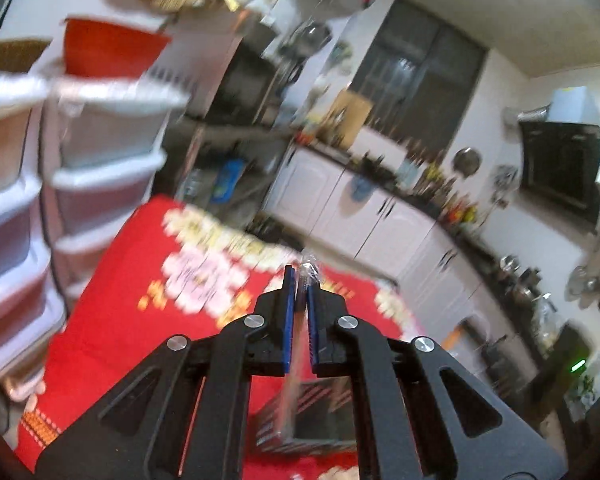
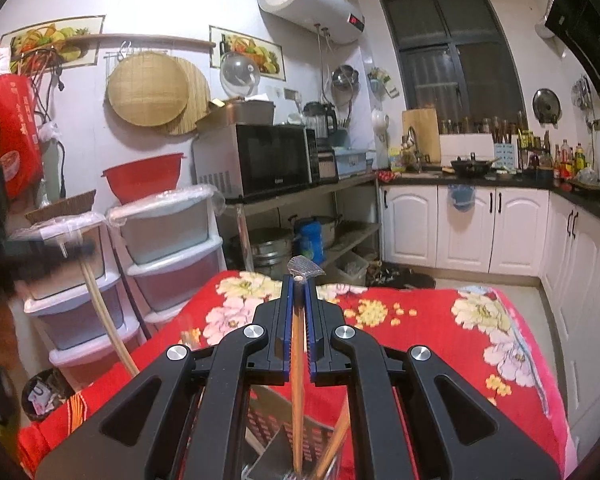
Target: Organize utensils
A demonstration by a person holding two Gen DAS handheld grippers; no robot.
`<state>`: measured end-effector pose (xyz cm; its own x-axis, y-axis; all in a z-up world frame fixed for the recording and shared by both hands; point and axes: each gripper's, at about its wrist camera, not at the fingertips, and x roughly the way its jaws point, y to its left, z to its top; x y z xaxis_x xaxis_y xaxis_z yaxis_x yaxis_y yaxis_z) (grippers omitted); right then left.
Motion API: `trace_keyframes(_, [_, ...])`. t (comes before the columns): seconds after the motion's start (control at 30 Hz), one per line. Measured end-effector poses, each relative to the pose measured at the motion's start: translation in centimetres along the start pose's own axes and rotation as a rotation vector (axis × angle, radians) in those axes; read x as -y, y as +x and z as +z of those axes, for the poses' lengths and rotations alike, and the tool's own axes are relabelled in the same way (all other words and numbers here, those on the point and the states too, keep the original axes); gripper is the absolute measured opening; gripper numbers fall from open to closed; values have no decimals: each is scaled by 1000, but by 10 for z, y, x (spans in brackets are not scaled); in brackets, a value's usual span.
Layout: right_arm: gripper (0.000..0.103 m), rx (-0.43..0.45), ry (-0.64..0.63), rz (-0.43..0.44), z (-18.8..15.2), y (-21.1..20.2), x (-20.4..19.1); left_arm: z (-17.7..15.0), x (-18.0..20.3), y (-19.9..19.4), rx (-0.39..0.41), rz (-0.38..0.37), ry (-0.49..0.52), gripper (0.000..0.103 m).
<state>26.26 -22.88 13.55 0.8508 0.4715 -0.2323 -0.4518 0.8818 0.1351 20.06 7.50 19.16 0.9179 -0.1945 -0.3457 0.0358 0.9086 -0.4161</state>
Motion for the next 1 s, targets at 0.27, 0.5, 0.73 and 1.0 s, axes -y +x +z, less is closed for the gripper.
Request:
trace_keyframes(0.27, [6,-28,23,4,-9,1,6,11,46,3,67,-33,83,1])
trace_keyframes(0.5, [6,-46,17,7,-18,2,7,-15,50,35,47,54,155,1])
trace_keyframes(0.73, [6,-69,38,8,-26,1,10,-46,32,56,-1,63,150,1])
trace_keyframes(1.0, [6,-101,49,-8,-35,-4,12,-71,25,67,-55,51,140,1])
